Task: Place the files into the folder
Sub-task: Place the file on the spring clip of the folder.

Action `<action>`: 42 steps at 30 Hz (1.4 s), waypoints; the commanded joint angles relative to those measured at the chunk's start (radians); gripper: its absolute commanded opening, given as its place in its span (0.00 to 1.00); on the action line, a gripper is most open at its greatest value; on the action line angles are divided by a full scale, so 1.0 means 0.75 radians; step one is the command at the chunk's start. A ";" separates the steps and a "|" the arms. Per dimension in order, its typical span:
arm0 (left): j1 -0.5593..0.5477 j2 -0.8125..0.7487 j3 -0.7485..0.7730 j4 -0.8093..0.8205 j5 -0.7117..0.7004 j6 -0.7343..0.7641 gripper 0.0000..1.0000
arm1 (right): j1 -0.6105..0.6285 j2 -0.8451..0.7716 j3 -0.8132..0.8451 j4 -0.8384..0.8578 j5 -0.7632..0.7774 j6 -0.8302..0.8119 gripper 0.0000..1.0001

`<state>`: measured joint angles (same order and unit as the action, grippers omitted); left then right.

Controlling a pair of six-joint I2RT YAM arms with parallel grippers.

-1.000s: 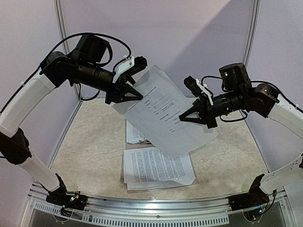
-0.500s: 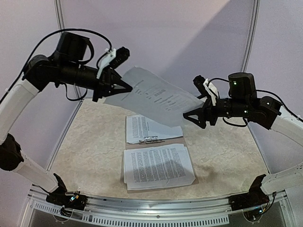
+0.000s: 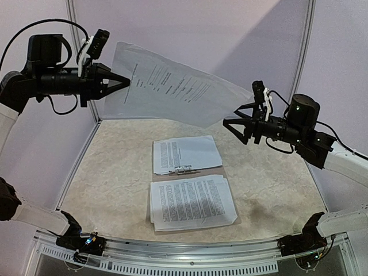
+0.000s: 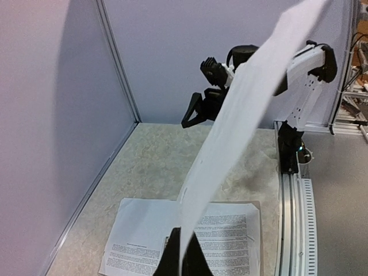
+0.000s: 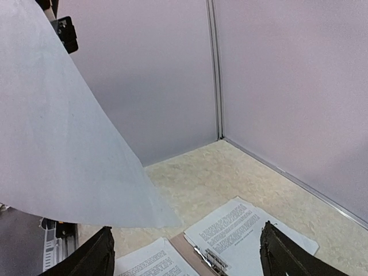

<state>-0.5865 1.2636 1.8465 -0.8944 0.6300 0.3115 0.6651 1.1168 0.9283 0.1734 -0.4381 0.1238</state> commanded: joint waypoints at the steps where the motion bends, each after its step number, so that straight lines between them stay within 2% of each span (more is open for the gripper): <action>1: 0.066 -0.044 -0.021 0.050 0.117 -0.069 0.00 | -0.009 0.065 -0.015 0.352 -0.162 0.178 0.83; 5: 0.086 -0.044 -0.032 0.077 0.161 -0.103 0.00 | -0.009 0.128 -0.007 0.520 -0.250 0.263 0.70; 7: 0.094 -0.039 -0.042 0.093 0.199 -0.121 0.00 | -0.008 0.152 0.001 0.574 -0.272 0.310 0.59; 9: 0.099 -0.037 -0.057 0.107 0.216 -0.138 0.00 | -0.008 0.174 0.012 0.610 -0.293 0.337 0.49; 16: 0.123 -0.028 -0.087 0.136 0.227 -0.168 0.00 | -0.009 0.189 0.025 0.653 -0.355 0.376 0.24; 20: 0.137 -0.009 -0.101 0.161 0.239 -0.194 0.00 | -0.008 0.184 0.028 0.641 -0.383 0.385 0.00; 24: 0.172 0.004 -0.133 0.191 0.235 -0.209 0.00 | -0.007 0.169 0.039 0.513 -0.316 0.362 0.00; 26: 0.198 0.004 -0.153 0.188 0.201 -0.196 0.24 | -0.008 0.160 0.079 0.340 -0.263 0.296 0.00; 27: 0.214 0.001 -0.167 0.188 0.171 -0.186 0.31 | -0.010 0.161 0.104 0.263 -0.247 0.269 0.00; 29: 0.234 -0.008 -0.210 0.191 0.108 -0.156 0.37 | -0.014 0.174 0.162 0.117 -0.233 0.200 0.00; 34: 0.264 -0.004 -0.301 0.204 0.103 -0.088 0.21 | -0.037 0.226 0.272 -0.090 -0.289 0.107 0.00; 36: 0.274 0.006 -0.362 0.223 0.132 -0.092 0.11 | -0.049 0.258 0.325 -0.166 -0.293 0.087 0.00; 42: 0.328 0.036 -0.508 0.325 0.112 -0.091 0.06 | -0.103 0.398 0.498 -0.410 -0.253 0.072 0.00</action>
<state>-0.3756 1.2640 1.5135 -0.7132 0.7250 0.2325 0.6163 1.3525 1.2419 0.0467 -0.6498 0.2043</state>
